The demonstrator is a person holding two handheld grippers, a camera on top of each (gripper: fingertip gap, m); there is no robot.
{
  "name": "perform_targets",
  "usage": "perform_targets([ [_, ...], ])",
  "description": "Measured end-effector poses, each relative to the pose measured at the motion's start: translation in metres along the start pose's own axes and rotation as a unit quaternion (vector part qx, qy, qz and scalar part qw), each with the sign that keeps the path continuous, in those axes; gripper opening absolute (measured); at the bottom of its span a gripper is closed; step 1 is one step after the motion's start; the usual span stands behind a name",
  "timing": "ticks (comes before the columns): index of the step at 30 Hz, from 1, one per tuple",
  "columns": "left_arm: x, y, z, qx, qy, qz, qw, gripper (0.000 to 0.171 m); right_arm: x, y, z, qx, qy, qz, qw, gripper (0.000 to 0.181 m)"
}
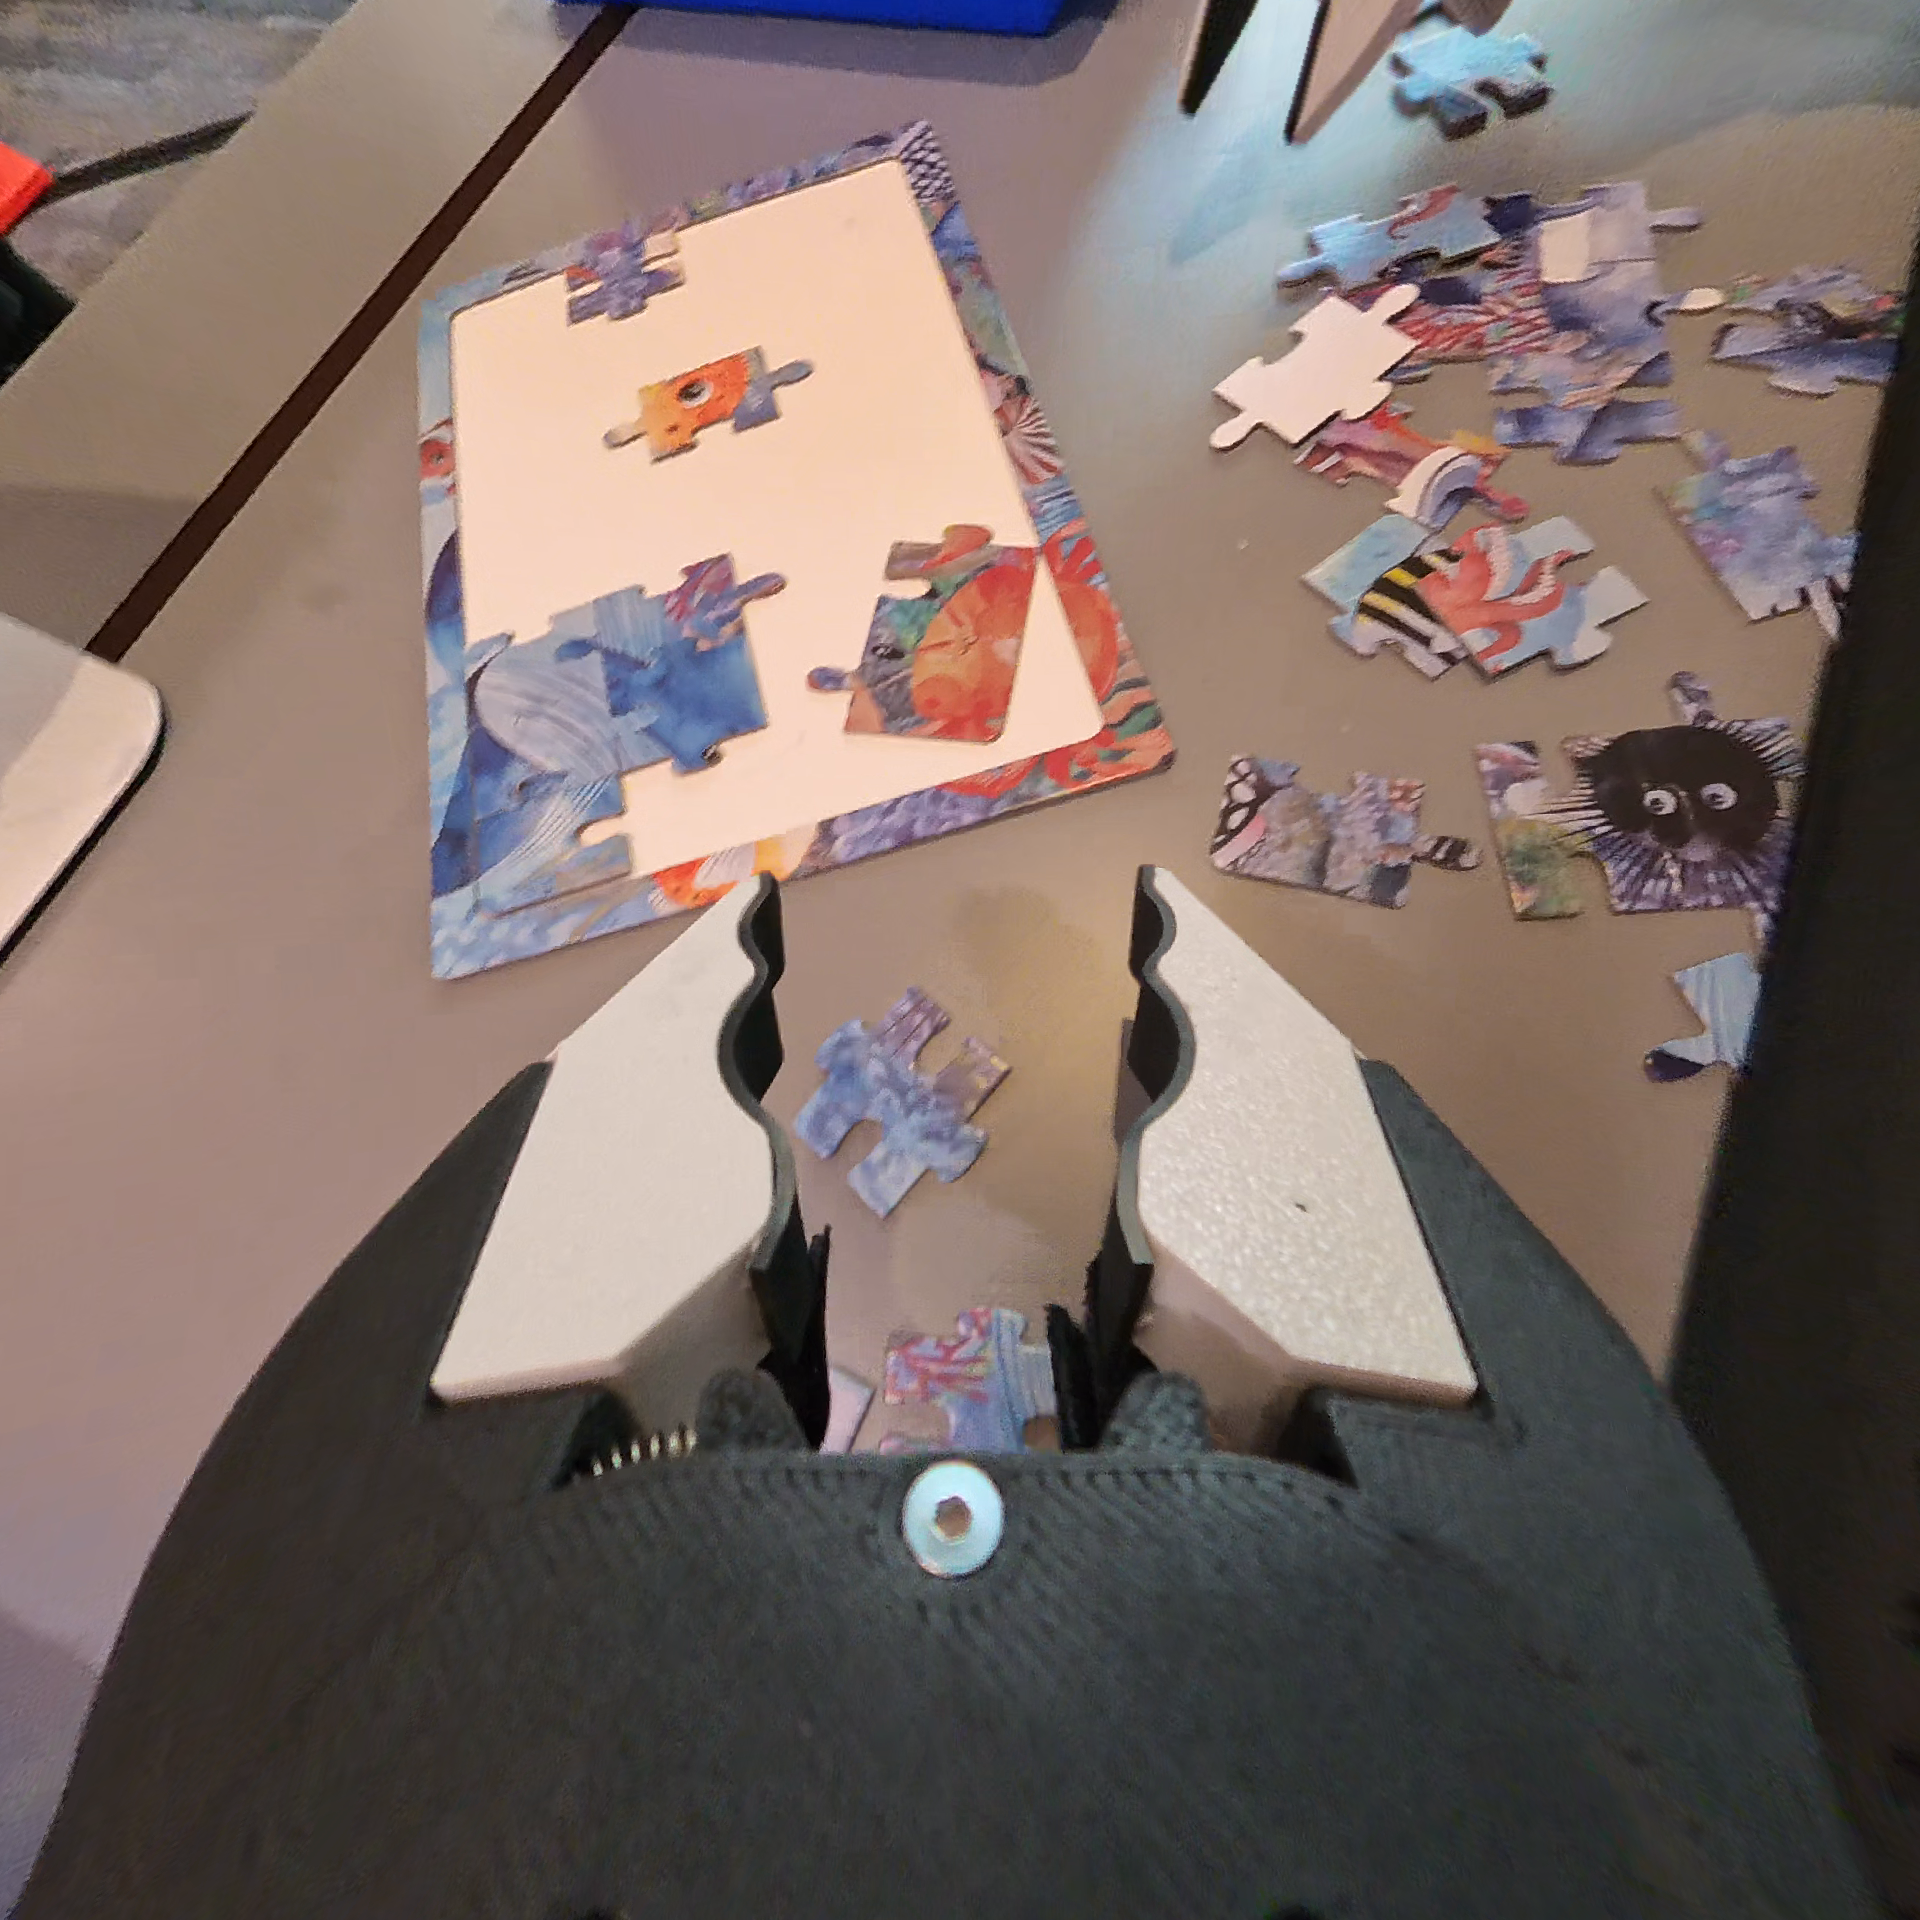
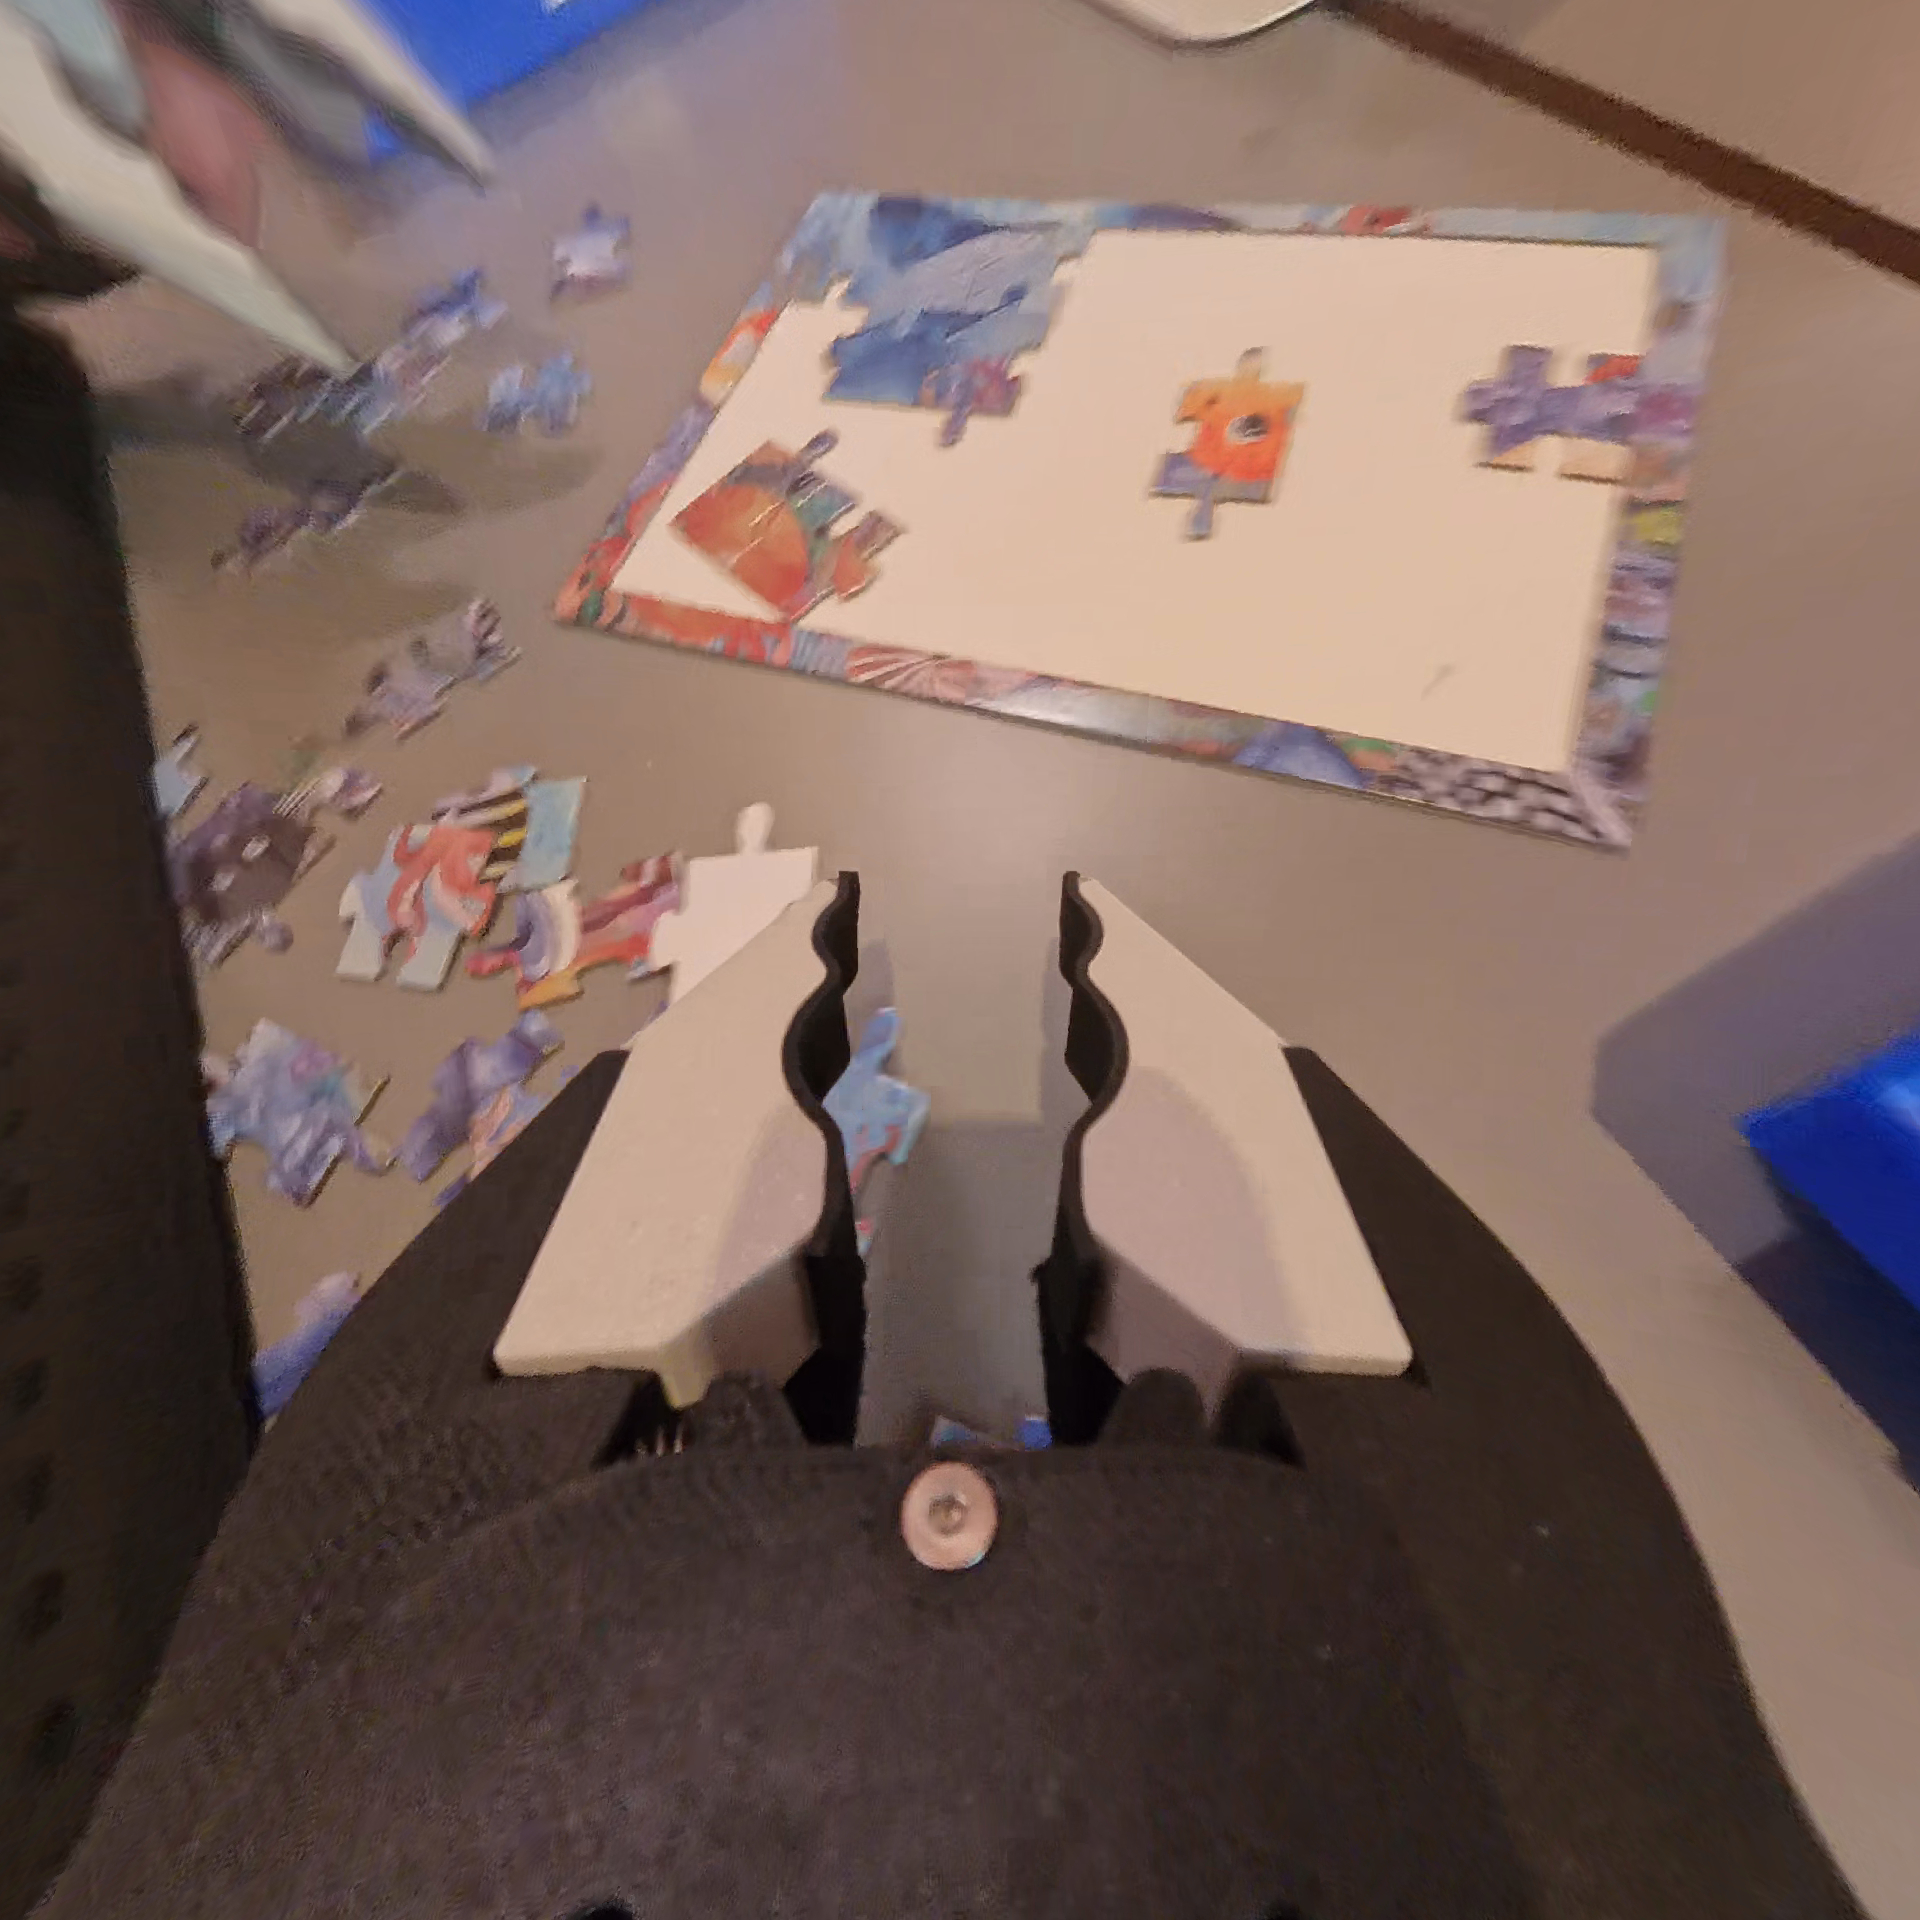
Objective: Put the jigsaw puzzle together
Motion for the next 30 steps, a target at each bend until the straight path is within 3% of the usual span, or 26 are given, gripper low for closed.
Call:
perform_targets([
  [4,0.014,0.018,-0.015,-0.010,-0.029,-0.037,0.999,0.066,-0.022,-0.011,-0.002,-0.070,-0.005,0.074,0.995,0.042],
  [9,0.027,0.038,-0.034,-0.027,-0.047,-0.088,0.995,0.067,-0.018,-0.031,0.017,-0.092,-0.023,0.047,0.994,0.042],
  [12,0.031,0.047,-0.050,-0.026,-0.064,-0.099,0.993,0.067,-0.016,-0.042,0.011,-0.122,-0.042,0.053,0.990,0.041],
  [14,0.034,0.052,-0.060,-0.023,-0.075,-0.100,0.992,0.067,-0.015,-0.043,0.004,-0.131,-0.057,0.055,0.988,0.027],
  [19,0.044,0.076,-0.082,-0.014,-0.098,-0.126,0.987,0.066,-0.012,-0.042,0.004,-0.129,-0.056,0.050,0.989,0.026],
  [26,0.050,0.122,-0.127,0.007,-0.120,-0.174,0.977,0.064,-0.004,-0.030,0.022,-0.051,-0.031,0.018,0.998,0.026],
  [30,0.038,0.159,-0.138,0.070,-0.152,-0.104,0.980,0.058,-0.009,-0.012,0.047,0.049,-0.036,0.060,0.996,0.026],
])
Point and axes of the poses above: each gripper's, where its closed fingertips meet, z back along the fingers, y out of its top, x = y × z across the jaws, the point moved 7 cm from there along z, back along the fingers, and after that the axes turned 13 degrees about -z, right-handed, at the moved point
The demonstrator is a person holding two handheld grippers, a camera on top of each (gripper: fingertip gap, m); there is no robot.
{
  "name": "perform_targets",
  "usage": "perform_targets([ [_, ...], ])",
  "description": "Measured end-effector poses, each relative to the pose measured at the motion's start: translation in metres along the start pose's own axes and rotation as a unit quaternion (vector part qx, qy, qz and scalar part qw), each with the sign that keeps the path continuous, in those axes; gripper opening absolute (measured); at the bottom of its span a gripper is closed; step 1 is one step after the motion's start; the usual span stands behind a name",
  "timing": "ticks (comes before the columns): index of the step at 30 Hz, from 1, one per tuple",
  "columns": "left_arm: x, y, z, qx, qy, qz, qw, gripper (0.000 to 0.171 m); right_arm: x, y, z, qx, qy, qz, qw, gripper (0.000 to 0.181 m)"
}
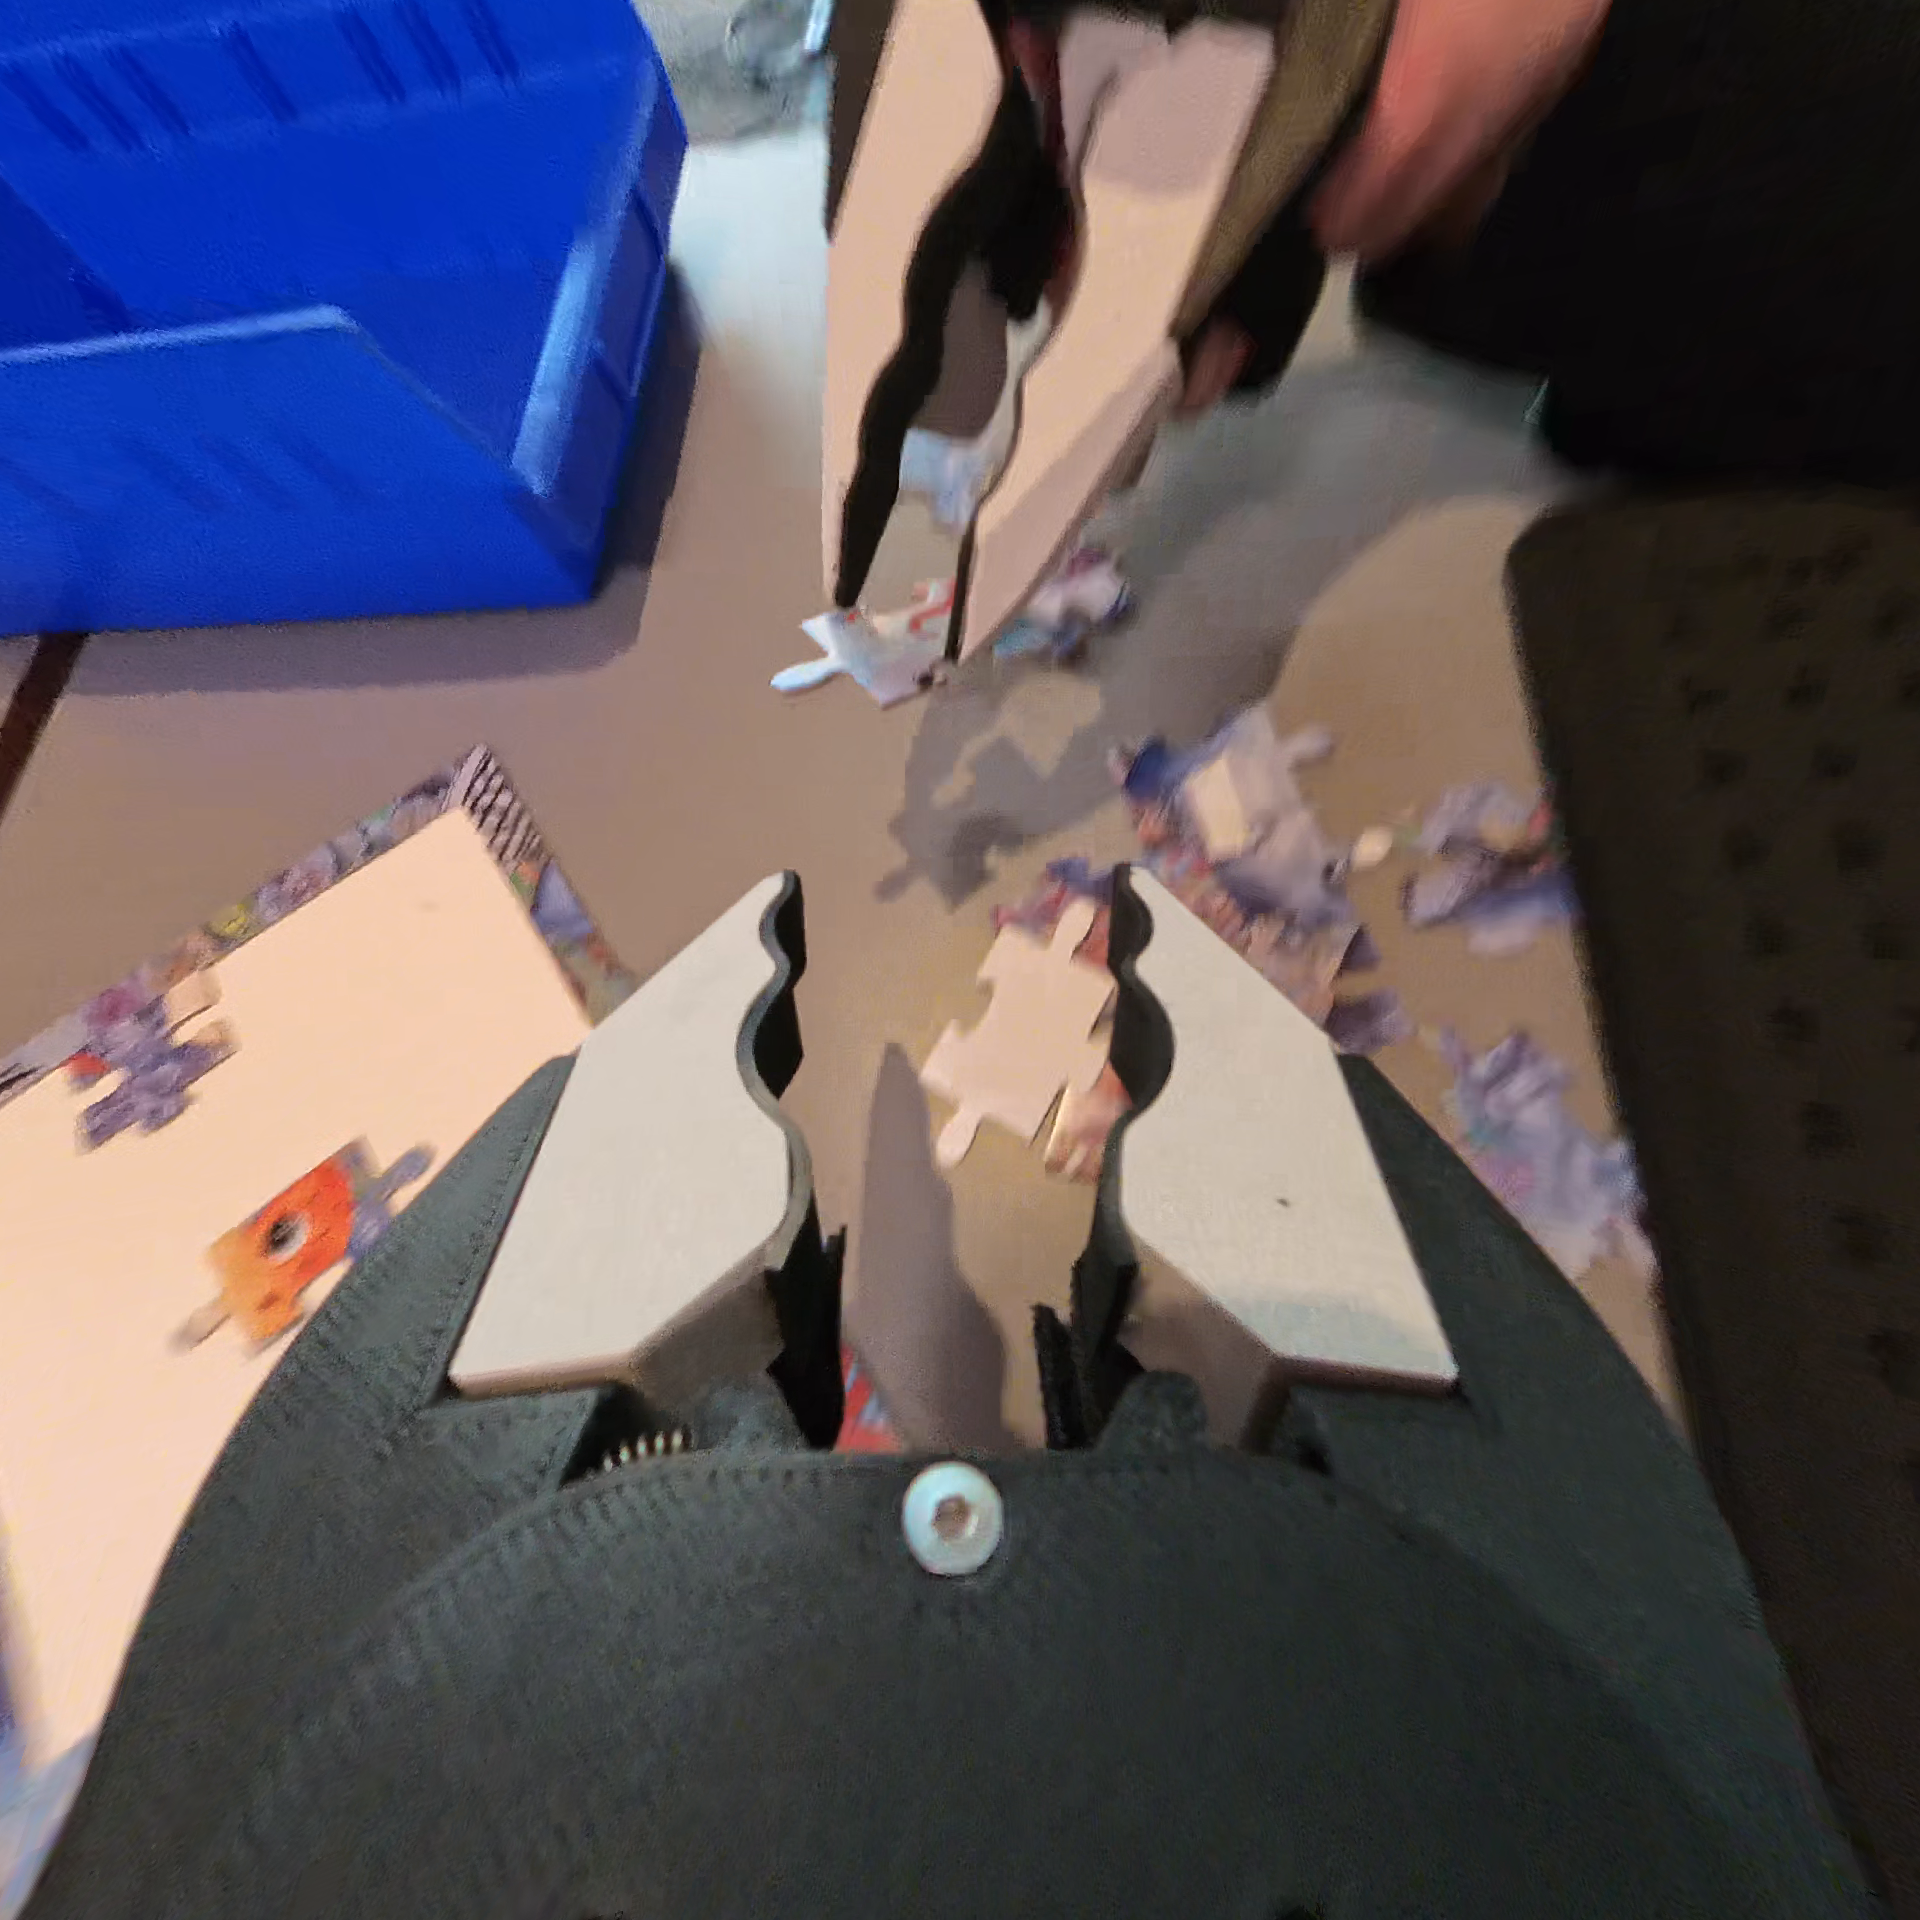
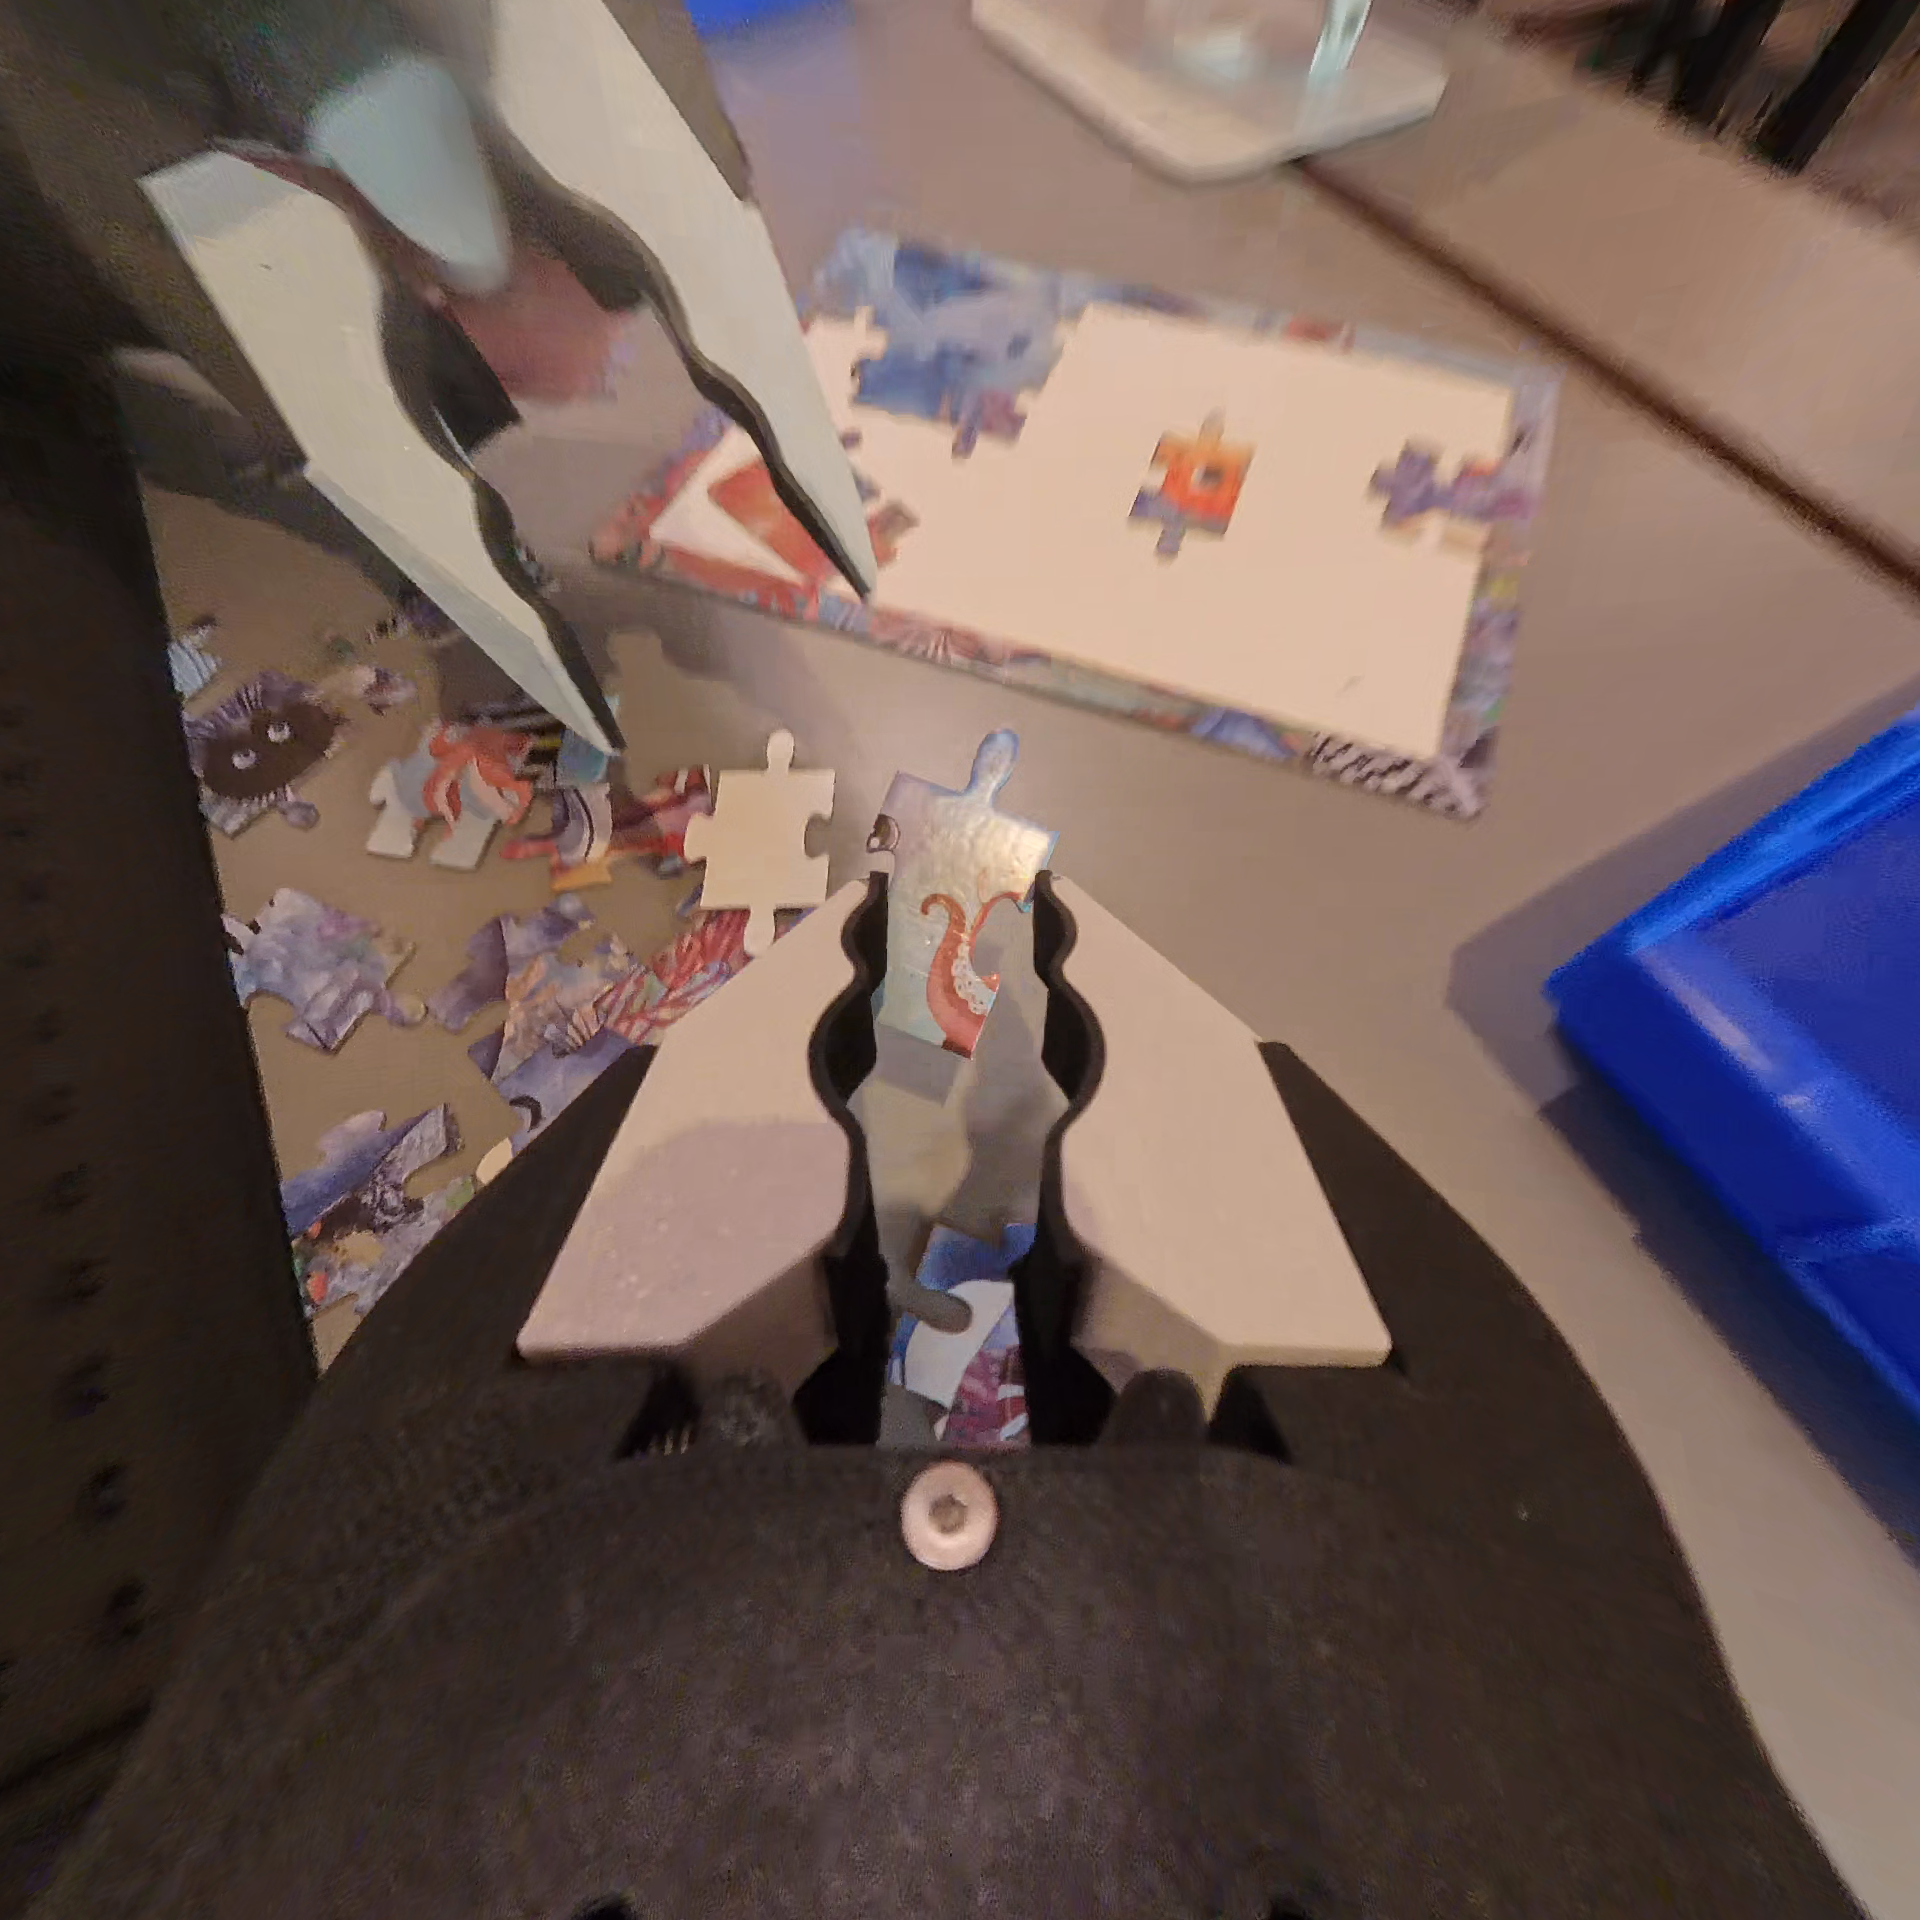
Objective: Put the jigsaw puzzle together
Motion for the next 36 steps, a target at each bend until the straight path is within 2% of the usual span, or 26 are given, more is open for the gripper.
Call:
perform_targets([
  [3,-0.019,0.018,0.000,0.098,-0.047,0.115,0.987,0.051,-0.003,0.013,0.016,0.065,-0.021,0.041,0.997,0.026],
  [6,-0.032,0.022,-0.005,0.147,-0.070,0.177,0.971,0.043,-0.012,0.021,0.024,0.110,-0.025,0.080,0.990,0.026],
  [12,-0.037,0.021,-0.017,0.213,-0.127,0.254,0.935,0.035,-0.024,0.025,0.020,0.118,-0.083,0.164,0.976,0.026],
  [14,-0.037,0.021,-0.018,0.227,-0.140,0.259,0.928,0.025,-0.028,0.027,0.019,0.122,-0.097,0.185,0.970,0.026],
  [16,-0.037,0.022,-0.017,0.250,-0.150,0.266,0.919,0.006,-0.031,0.027,0.017,0.122,-0.101,0.202,0.966,0.026],
  [17,-0.038,0.022,-0.017,0.258,-0.155,0.271,0.914,0.005,-0.032,0.027,0.017,0.125,-0.103,0.205,0.965,0.026],
  [20,-0.040,0.019,-0.018,0.254,-0.151,0.267,0.917,0.000,-0.029,0.026,0.019,0.125,-0.099,0.197,0.967,0.025],
  [21,-0.041,0.018,-0.018,0.249,-0.152,0.268,0.918,0.000,-0.025,0.025,0.022,0.123,-0.105,0.186,0.969,0.029],
  [24,-0.045,0.015,-0.019,0.221,-0.141,0.255,0.931,0.000,-0.001,0.019,0.036,0.117,-0.112,0.099,0.982,0.043],
  [26,-0.044,0.011,-0.025,0.179,-0.153,0.236,0.943,0.000,0.013,0.013,0.048,0.113,-0.126,0.050,0.984,0.045],
  [28,-0.045,0.010,-0.033,0.161,-0.158,0.242,0.944,0.000,0.021,0.006,0.055,0.110,-0.130,0.014,0.985,0.043],
  [30,-0.040,0.007,-0.045,0.121,-0.184,0.237,0.946,0.000,0.026,-0.006,0.057,0.074,-0.132,-0.018,0.988,0.041],
  [32,-0.039,0.003,-0.057,0.085,-0.182,0.232,0.952,0.000,0.034,-0.022,0.059,0.018,-0.163,-0.048,0.985,0.037],
  [36,-0.045,0.001,-0.074,0.059,-0.178,0.234,0.954,0.000,0.043,-0.042,0.066,-0.042,-0.203,-0.085,0.975,0.034],
])
Point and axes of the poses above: each gripper's, where its closed fingertips meet, z back along the fingers, y out of its top, x = y × z across the jaws, the point moved 7 cm from there along z, back along the fingers, and after that the axes turned 13 degrees about -z, right-handed, at the moved point
